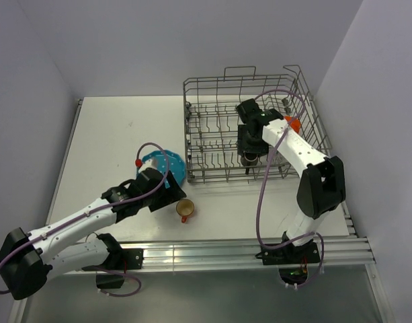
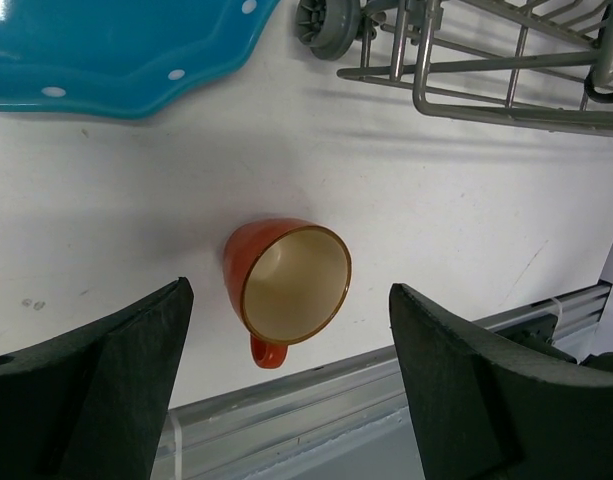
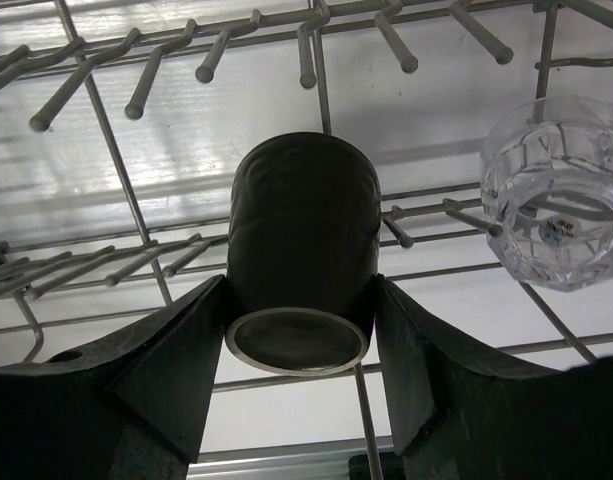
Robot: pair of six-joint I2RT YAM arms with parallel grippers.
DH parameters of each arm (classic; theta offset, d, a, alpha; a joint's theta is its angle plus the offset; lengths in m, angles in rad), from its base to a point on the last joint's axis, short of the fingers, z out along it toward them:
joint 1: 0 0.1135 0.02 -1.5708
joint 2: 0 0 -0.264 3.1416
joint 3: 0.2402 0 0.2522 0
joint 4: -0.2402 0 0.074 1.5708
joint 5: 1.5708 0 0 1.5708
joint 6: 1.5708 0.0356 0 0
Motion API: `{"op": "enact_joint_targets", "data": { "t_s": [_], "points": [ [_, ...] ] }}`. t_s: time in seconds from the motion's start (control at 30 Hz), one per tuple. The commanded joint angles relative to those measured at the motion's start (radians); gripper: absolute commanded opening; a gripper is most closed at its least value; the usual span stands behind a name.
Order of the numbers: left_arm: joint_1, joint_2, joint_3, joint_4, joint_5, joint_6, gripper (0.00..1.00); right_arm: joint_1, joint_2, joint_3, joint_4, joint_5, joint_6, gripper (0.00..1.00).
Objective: Load the mixed dishes into the dish rack
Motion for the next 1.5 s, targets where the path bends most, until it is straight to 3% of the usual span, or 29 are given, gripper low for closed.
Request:
{"op": "enact_joint_targets", "data": {
  "t_s": [0.0, 0.1, 0.17, 0.53, 0.77, 0.8, 0.83, 1.0, 1.03, 1.17, 1.3, 1.47],
  "points": [
    [0.002, 0.016, -0.021, 0.065, 0.037, -0.012, 0.85, -0.003, -0.095, 0.008, 0.007, -0.006, -0.012, 0.65],
    [0.001, 0.038, -0.03, 0.087, 0.059, -0.014, 0.83, -0.002, -0.12, 0.031, -0.008, 0.004, -0.013, 0.66],
    [0.001, 0.048, -0.035, 0.088, 0.054, -0.018, 0.83, 0.001, -0.129, 0.037, -0.01, 0.001, -0.023, 0.86],
    [0.001, 0.065, -0.105, 0.124, 0.053, -0.044, 0.8, 0.009, -0.131, 0.025, -0.01, 0.011, -0.023, 0.88],
    [0.001, 0.107, -0.115, 0.18, 0.072, -0.038, 0.59, 0.061, -0.269, 0.032, -0.023, 0.003, 0.006, 0.87],
    [0.001, 0.116, -0.112, 0.19, 0.074, -0.035, 0.53, 0.073, -0.296, 0.036, -0.031, 0.011, 0.011, 0.87],
    [0.001, 0.125, -0.11, 0.194, 0.079, -0.034, 0.41, 0.087, -0.309, 0.04, -0.04, 0.02, 0.025, 0.87],
    [-0.001, 0.182, -0.102, 0.233, 0.095, -0.026, 0.12, 0.176, -0.396, 0.086, -0.117, 0.088, 0.057, 0.87],
    [-0.001, 0.194, -0.099, 0.233, 0.095, -0.023, 0.02, 0.201, -0.407, 0.094, -0.134, 0.091, 0.069, 0.87],
    [-0.005, 0.176, -0.093, 0.21, 0.1, -0.021, 0.0, 0.258, -0.476, 0.1, -0.154, 0.083, 0.092, 0.86],
    [-0.033, 0.058, -0.07, 0.148, 0.098, -0.024, 0.0, 0.298, -0.548, 0.007, -0.105, -0.028, 0.105, 0.86],
    [-0.06, -0.177, -0.038, 0.219, 0.183, -0.009, 0.0, 0.302, -0.716, -0.259, 0.148, -0.392, 0.154, 0.87]
  ]
}}
